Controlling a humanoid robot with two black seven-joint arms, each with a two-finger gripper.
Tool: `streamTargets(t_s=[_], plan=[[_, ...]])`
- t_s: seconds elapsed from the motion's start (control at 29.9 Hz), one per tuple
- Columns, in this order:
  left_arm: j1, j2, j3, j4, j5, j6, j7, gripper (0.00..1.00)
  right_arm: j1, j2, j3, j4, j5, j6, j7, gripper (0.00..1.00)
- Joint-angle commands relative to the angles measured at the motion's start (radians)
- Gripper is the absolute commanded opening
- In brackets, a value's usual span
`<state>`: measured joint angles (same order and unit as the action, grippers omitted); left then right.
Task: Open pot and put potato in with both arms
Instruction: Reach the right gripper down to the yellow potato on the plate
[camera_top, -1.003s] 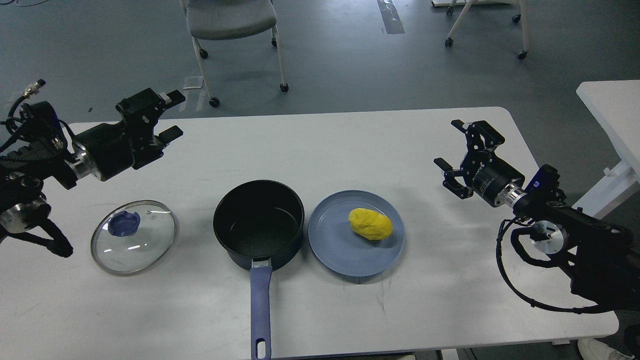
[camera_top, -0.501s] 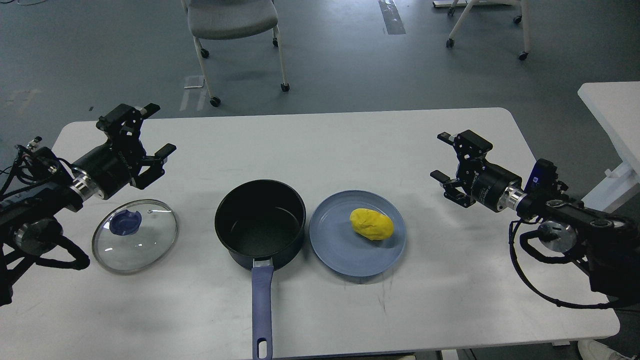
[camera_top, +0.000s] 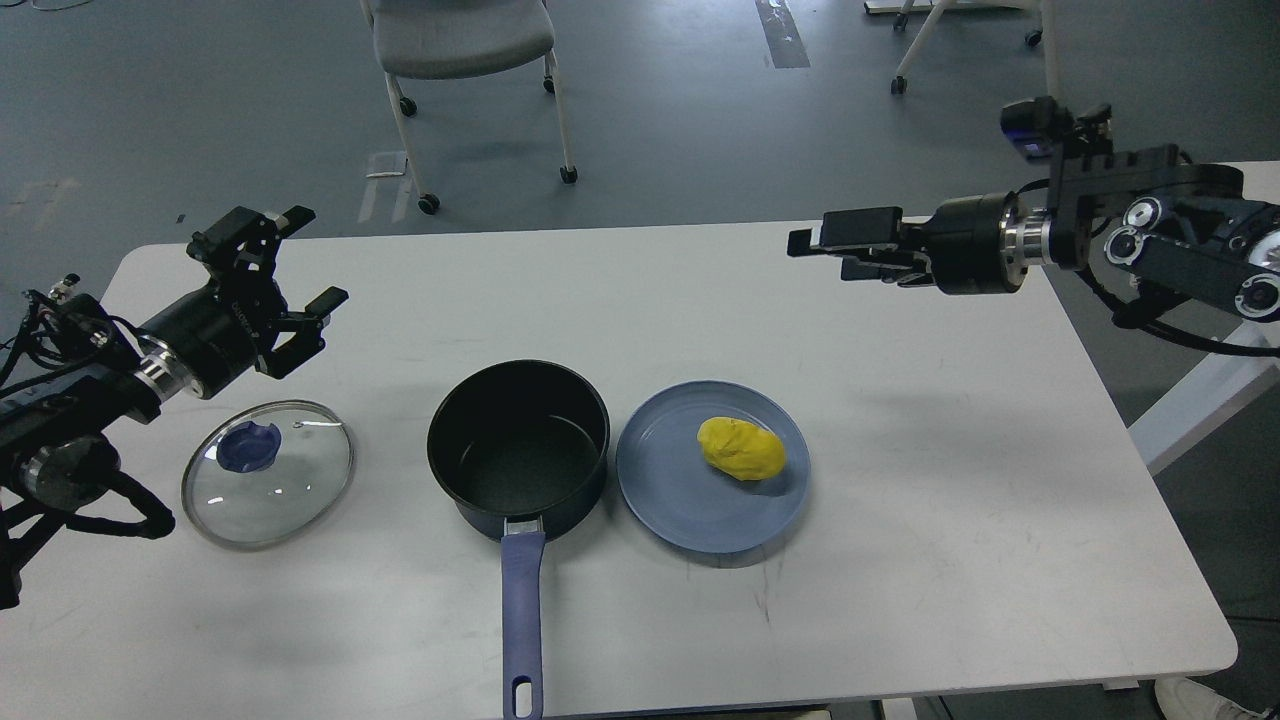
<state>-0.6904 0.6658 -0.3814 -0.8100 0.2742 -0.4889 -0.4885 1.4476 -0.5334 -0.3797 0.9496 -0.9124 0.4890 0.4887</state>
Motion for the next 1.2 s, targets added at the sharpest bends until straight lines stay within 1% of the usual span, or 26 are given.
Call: streamTargets(t_s=[0.0,0.1,0.2,0.33,0.57,0.97,1.17], plan=[[0.000,0.003,-0.019,-0.005,-0.006,0.000,0.000,0.98,0.065,0.099,-0.108,0.003,-0.117,0.000,0.000,1.00],[-0.001,0.005,-0.024,-0.005,-0.007,0.000,0.000,0.98,0.099,0.183,-0.206,0.017,-0.158,0.000,0.000,1.00],[-0.001,0.005,-0.033,-0.005,-0.012,0.000,0.000,0.98,0.116,0.228,-0.272,0.031,-0.174,0.000,0.000,1.00],[-0.001,0.005,-0.039,-0.005,-0.026,0.000,0.000,0.98,0.116,0.266,-0.311,0.043,-0.207,0.000,0.000,1.00],[-0.001,0.001,-0.040,-0.005,-0.027,0.000,0.000,0.98,0.106,0.340,-0.379,0.022,-0.223,0.000,0.000,1.00],[-0.001,0.001,-0.042,-0.005,-0.027,0.000,0.000,0.98,0.068,0.406,-0.398,-0.054,-0.258,0.000,0.000,1.00],[-0.001,0.001,-0.042,-0.005,-0.027,0.000,0.000,0.98,0.045,0.440,-0.406,-0.084,-0.258,-0.038,0.000,1.00]])
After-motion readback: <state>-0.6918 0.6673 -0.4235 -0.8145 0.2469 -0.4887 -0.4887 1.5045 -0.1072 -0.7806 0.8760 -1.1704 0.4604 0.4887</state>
